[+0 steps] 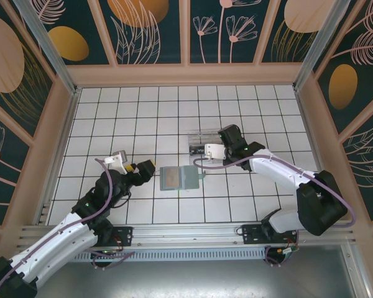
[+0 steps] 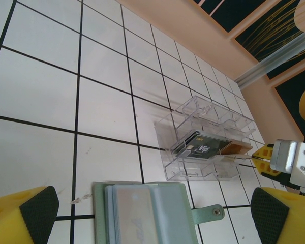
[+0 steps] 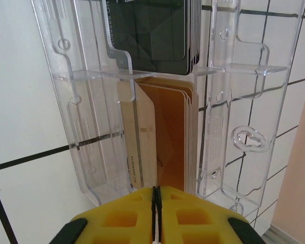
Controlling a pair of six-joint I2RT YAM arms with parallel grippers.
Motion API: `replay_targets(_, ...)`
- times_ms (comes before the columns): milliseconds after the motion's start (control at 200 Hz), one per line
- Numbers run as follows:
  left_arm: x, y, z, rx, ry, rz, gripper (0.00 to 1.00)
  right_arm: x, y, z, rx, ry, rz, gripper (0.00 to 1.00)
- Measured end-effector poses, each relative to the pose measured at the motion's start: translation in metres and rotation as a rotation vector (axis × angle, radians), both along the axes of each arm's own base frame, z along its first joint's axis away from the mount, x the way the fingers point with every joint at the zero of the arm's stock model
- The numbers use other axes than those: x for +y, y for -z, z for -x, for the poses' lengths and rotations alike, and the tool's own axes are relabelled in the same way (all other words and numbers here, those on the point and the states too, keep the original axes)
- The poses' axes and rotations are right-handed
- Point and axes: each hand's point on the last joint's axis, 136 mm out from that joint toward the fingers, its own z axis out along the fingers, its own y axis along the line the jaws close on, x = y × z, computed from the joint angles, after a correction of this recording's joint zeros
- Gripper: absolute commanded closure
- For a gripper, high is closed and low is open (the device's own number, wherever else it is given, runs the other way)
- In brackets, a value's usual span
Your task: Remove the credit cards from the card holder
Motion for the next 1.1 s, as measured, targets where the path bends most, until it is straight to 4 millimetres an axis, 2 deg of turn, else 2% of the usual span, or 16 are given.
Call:
replay_targets(215, 0.000, 0.001, 0.000, 0.004, 0.000, -0.003, 0.02, 0.002, -0.002, -0.007, -0.025, 0.004, -0.014, 0.76)
replay_targets(525, 0.000, 0.004, 0.000, 0.008, 0.000, -0.007, 0.01, 0.004, -0.004, -0.015, -0.040, 0.028, -0.035, 0.74)
replay_targets(766, 0.000, 0.016, -0.001, 0.043, -0.004, -0.037, 0.02, 0.020, -0.041, -0.022, -0.080, 0.153, -0.235, 0.74)
replay_targets(1101, -0.002, 0.053, -0.004, 0.156, -0.005, -0.124, 0.01, 0.044, -0.108, 0.001, 0.012, 0.469, -0.842, 0.73)
